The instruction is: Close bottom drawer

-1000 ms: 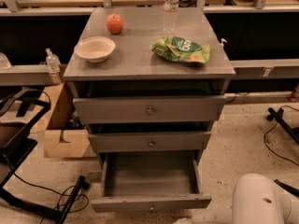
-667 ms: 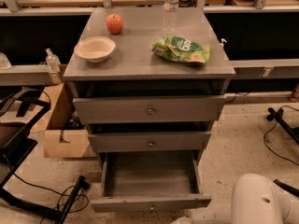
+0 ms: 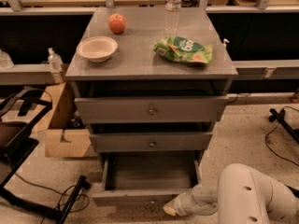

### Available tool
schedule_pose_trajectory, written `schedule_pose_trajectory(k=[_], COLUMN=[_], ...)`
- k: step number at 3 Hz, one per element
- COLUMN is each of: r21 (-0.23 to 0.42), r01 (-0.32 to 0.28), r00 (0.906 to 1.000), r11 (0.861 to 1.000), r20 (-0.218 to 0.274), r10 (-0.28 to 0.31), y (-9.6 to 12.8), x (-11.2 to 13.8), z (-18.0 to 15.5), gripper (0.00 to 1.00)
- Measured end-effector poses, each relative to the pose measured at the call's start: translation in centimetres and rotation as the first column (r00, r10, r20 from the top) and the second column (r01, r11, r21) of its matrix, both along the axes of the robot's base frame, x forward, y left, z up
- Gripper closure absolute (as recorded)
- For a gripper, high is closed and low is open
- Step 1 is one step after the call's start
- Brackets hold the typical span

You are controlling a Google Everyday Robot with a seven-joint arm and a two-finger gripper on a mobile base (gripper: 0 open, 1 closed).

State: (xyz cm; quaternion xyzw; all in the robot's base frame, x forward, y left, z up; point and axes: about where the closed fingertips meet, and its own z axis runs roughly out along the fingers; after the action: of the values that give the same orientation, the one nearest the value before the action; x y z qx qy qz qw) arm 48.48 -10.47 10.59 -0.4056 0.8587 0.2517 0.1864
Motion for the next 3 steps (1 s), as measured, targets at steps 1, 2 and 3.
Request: schedule_pose_trajectory(k=[1, 2, 3], r21=[0.0, 0.011, 0.011], r01=[0.0, 0.007, 0.007], r00=[1.0, 0.9999, 0.9999], r11=[1.0, 1.0, 1.0], r20=[0.0, 0.012, 0.012], r10=[0.0, -0.007, -0.007], y=[0.0, -0.4, -0.5], x=[-0.2, 3.2, 3.0], z=[0.0, 0.3, 0.3], gripper=[1.0, 1.0, 1.0])
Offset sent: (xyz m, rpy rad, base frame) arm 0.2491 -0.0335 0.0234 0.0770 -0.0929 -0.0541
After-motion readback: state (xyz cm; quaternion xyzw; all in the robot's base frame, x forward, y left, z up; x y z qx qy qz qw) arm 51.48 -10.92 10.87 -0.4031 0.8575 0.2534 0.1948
